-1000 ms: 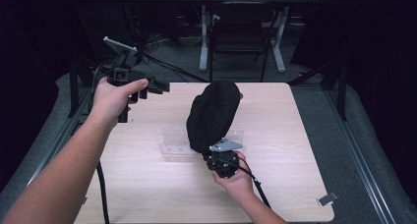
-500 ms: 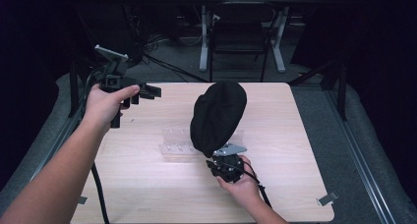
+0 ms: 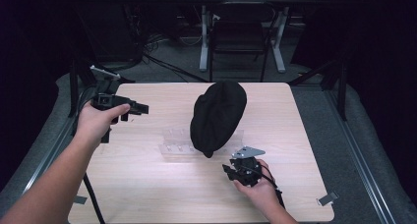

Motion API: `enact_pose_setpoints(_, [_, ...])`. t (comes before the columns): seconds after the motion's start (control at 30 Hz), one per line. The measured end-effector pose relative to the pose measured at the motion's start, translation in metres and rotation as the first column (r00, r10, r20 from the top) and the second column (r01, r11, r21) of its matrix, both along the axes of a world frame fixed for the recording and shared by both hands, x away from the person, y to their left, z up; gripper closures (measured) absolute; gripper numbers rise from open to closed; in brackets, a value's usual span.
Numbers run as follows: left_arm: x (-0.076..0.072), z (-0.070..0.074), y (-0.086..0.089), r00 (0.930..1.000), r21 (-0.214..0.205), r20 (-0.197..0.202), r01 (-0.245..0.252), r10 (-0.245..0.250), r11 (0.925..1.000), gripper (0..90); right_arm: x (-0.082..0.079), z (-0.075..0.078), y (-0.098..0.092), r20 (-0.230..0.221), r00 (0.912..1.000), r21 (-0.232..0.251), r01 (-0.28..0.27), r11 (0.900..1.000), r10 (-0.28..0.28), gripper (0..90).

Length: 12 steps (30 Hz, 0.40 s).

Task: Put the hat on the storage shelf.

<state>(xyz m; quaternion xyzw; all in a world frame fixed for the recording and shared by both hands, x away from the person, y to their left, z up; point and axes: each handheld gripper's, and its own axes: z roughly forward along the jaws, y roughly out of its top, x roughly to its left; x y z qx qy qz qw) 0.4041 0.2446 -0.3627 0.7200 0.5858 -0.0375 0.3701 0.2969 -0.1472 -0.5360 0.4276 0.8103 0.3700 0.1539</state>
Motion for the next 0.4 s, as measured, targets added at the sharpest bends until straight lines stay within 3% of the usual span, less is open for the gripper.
enact_pose_setpoints(0.1, [-0.004, -0.010, 0.005, 0.9999, 0.073, 0.017, -0.001, -0.001, 0.9973, 60.3, -0.001, 0.000, -0.009, -0.019, 0.9998, -0.017, 0.009, 0.9998, -0.010, 59.6])
enact_pose_setpoints(0.23, [-0.009, -0.026, 0.011, 0.9999, 0.127, 0.015, 0.001, -0.003, 0.9920, 60.4, -0.002, 0.001, -0.021, -0.035, 0.9987, -0.016, 0.036, 0.9992, -0.037, 58.3])
enact_pose_setpoints(0.33, [-0.012, -0.037, 0.015, 0.9998, 0.183, 0.019, -0.001, -0.003, 0.9831, 60.3, -0.002, 0.002, -0.027, -0.037, 0.9980, -0.010, 0.051, 0.9987, -0.051, 57.4])
enact_pose_setpoints(0.37, [-0.013, -0.040, 0.017, 0.9997, 0.198, 0.023, -0.002, -0.002, 0.9803, 60.3, -0.002, 0.005, -0.031, -0.045, 0.9976, -0.036, 0.052, 0.9980, -0.053, 57.1])
enact_pose_setpoints(0.4, [-0.014, -0.043, 0.018, 0.9998, 0.211, 0.019, -0.001, -0.003, 0.9775, 60.3, -0.002, 0.003, -0.032, -0.040, 0.9973, -0.004, 0.062, 0.9981, -0.062, 56.8])
